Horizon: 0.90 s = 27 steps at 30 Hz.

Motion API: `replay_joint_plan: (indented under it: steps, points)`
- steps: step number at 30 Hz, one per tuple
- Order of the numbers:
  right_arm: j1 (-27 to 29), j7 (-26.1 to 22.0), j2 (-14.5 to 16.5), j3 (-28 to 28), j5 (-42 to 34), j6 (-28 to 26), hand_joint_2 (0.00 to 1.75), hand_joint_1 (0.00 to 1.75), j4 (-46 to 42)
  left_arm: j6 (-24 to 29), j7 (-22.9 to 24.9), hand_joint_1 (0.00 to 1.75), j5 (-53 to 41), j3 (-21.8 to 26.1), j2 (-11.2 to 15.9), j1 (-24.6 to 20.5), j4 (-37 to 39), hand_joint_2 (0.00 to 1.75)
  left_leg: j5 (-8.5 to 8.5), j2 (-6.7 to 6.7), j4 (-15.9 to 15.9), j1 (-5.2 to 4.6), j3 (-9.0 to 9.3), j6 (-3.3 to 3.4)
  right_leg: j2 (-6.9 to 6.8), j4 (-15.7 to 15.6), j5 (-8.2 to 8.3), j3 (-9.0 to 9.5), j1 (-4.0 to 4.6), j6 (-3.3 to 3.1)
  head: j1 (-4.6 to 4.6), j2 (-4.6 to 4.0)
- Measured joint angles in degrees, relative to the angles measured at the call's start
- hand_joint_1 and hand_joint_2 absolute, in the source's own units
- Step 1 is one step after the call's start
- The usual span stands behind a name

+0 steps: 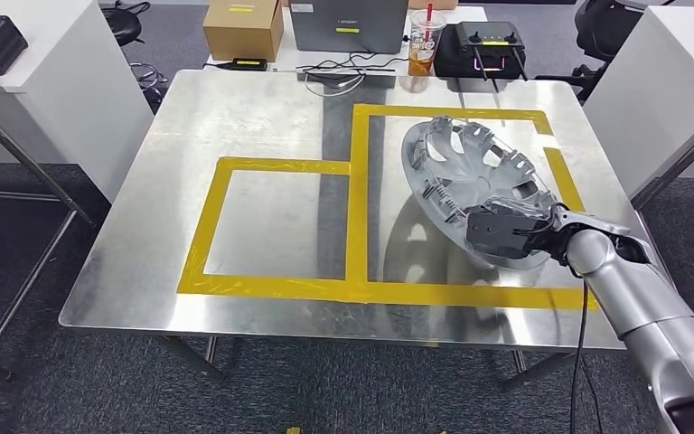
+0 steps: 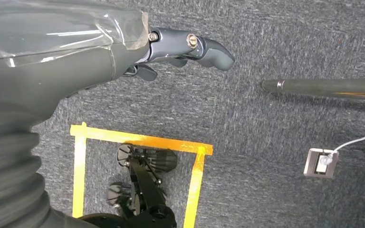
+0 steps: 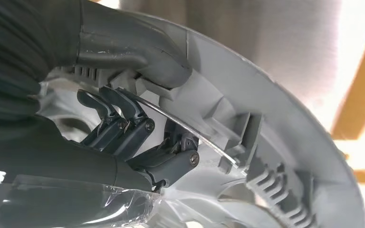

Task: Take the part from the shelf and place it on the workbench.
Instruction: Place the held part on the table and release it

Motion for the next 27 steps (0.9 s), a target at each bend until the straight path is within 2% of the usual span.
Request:
replay_joint_plan:
  steps: [1,2,4,5,6,7,9,11,13,15,16,17,18,20,21,22,24,26,27]
  points:
    - [-1.4,-0.4,0.3,1.3,0.4,0.1,1.75,1.71,2.5,0.3,-0.4,0.0,-0.1,0.0,0.3,0.0,0.8,1.75,-0.03,-0.05,0.1,0.02,0.01,-0.04,-0.01,1.5,-0.14,-0.82,-0.08,0.33,0.0,0.0]
    - [-2.7,-0.7,0.7,2.6,0.8,0.2,1.75,1.71,5.0,0.7,-0.8,0.0,-0.2,-0.1,0.6,0.0,1.6,1.75,-0.09,-0.12,0.2,0.08,0.02,-0.12,-0.04,0.5,0.68,-0.49,-0.2,0.85,0.01,0.0]
    - [-5.3,-1.2,1.5,4.8,1.5,0.0,1.75,1.71,9.7,1.4,-1.6,0.0,-0.2,-0.2,1.3,-0.1,3.3,1.75,-0.4,-0.28,0.7,0.16,-0.03,-0.55,-0.18,-7.2,3.97,3.0,-0.56,1.96,0.05,0.0]
    - [-6.6,-1.5,1.9,5.7,1.7,-0.2,1.75,1.71,12.0,1.6,-2.0,0.0,-0.2,-0.2,1.7,-0.1,4.0,1.75,-0.66,-0.34,1.1,0.09,-0.21,-0.89,-0.2,-11.0,5.33,4.83,-0.59,2.09,0.07,0.0]
    - [-7.7,-1.7,2.3,6.5,1.9,-0.3,1.75,1.71,14.0,1.8,-2.3,0.0,-0.2,-0.2,2.1,-0.1,4.7,1.75,-0.87,-0.39,1.5,-0.02,-0.39,-1.2,-0.18,-13.4,6.16,6.03,-0.59,1.88,0.06,0.0]
    - [-8.6,-1.9,2.8,7.3,2.2,-0.5,1.75,1.71,16.0,1.9,-2.6,0.0,-0.2,-0.3,2.5,-0.1,5.4,1.75,-1.01,-0.42,1.8,-0.12,-0.56,-1.46,-0.14,-14.5,6.45,6.53,-0.51,1.47,0.06,0.01]
    - [-10.0,-2.6,3.7,8.9,3.0,-0.4,1.75,1.71,19.7,1.9,-3.3,0.0,-0.2,-0.4,3.4,-0.1,6.6,1.75,-1.05,-0.43,1.9,-0.06,-0.7,-1.78,-0.01,-14.4,6.57,6.52,-0.41,0.55,0.03,0.01]
    - [-11.3,-3.2,4.6,10.3,4.0,-0.3,0.87,0.86,23.0,2.1,-3.8,0.0,-0.2,-0.6,4.2,-0.1,7.8,1.75,-1.96,-0.33,3.1,0.18,-1.38,-2.31,0.01,-14.4,6.64,6.58,-0.56,-0.06,0.01,0.01]
    - [-12.3,-3.8,5.6,11.4,4.6,-0.4,0.0,0.0,25.8,2.5,-4.2,0.0,-0.1,-0.9,5.0,-0.1,9.0,1.75,-4.92,-0.2,8.6,0.4,-4.02,-2.97,0.03,-14.5,6.67,6.63,-0.66,-0.47,-0.07,0.01]
    - [-12.8,-4.3,6.4,12.3,4.9,-0.6,0.0,0.0,28.1,3.1,-4.3,0.0,-0.2,-1.2,5.6,-0.1,10.1,1.75,-8.03,-0.15,16.5,0.58,-7.86,-3.33,0.03,-14.5,6.63,6.62,-0.51,-0.66,-0.08,0.0]
    - [-12.8,-4.4,6.8,12.7,5.0,-0.9,0.0,0.0,29.0,3.4,-4.3,0.0,-0.2,-1.3,5.8,0.0,10.5,1.75,-8.38,-0.15,18.6,0.63,-9.04,-3.32,0.06,-14.4,6.61,6.64,-0.4,-0.68,-0.08,0.0]
    - [-12.8,-4.5,7.1,13.0,5.0,-1.3,0.0,0.0,29.7,3.8,-4.2,0.0,-0.2,-1.4,5.9,0.0,10.8,1.75,-7.72,-0.15,18.6,0.65,-9.2,-3.2,0.12,-14.4,6.6,6.68,-0.28,-0.69,-0.08,0.0]
    - [-12.8,-4.6,7.4,13.2,5.0,-1.9,0.0,0.0,30.3,4.0,-4.1,0.0,-0.3,-1.5,5.9,0.0,11.0,1.75,-6.06,-0.15,16.2,0.63,-8.11,-2.93,0.19,-14.4,6.58,6.76,-0.18,-0.68,-0.09,0.0]
    - [-12.9,-4.8,8.0,13.4,5.0,-3.3,0.0,0.0,31.0,4.3,-3.8,0.0,-0.3,-1.7,6.1,0.1,11.1,1.75,-2.44,-0.17,7.9,0.38,-3.97,-1.97,0.34,-14.5,6.54,6.96,0.05,-0.66,-0.07,0.0]
    - [-13.0,-4.9,8.2,13.5,5.0,-3.9,0.0,0.0,31.2,4.3,-3.7,0.0,-0.3,-1.8,6.2,0.1,11.1,1.31,-1.47,-0.13,4.7,0.18,-2.29,-1.54,0.36,-14.5,6.51,7.0,0.16,-0.65,-0.05,0.0]
    - [-13.1,-5.0,8.4,13.7,5.1,-4.5,0.0,0.0,31.4,4.3,-3.6,0.0,-0.3,-1.8,6.3,0.1,11.2,0.87,-1.17,-0.08,2.9,-0.03,-1.34,-1.23,0.37,-14.6,6.51,6.98,0.22,-0.6,-0.04,0.0]
    - [-13.1,-5.1,8.8,13.9,5.2,-5.8,0.0,0.0,31.7,4.0,-3.5,0.0,-0.3,-1.9,6.5,0.1,11.1,0.0,-1.24,0.04,2.1,-0.33,-0.92,-1.01,0.37,-14.8,6.62,6.93,0.22,-0.22,-0.07,0.0]
    - [-13.1,-5.1,9.1,13.9,5.4,-7.5,0.0,0.0,31.8,3.4,-3.2,0.0,0.0,-2.0,6.4,0.1,10.9,0.0,-0.66,0.15,1.1,-0.1,-0.3,-0.69,0.3,-14.2,6.21,6.53,0.23,0.16,-0.02,0.01]
    - [-13.2,-5.0,9.3,13.9,5.5,-8.8,0.0,0.0,31.8,3.1,-2.9,0.0,0.2,-2.0,6.2,0.0,10.7,0.0,-0.32,0.19,0.6,0.04,0.02,-0.47,0.26,-12.5,5.33,5.73,0.29,0.13,0.02,0.01]
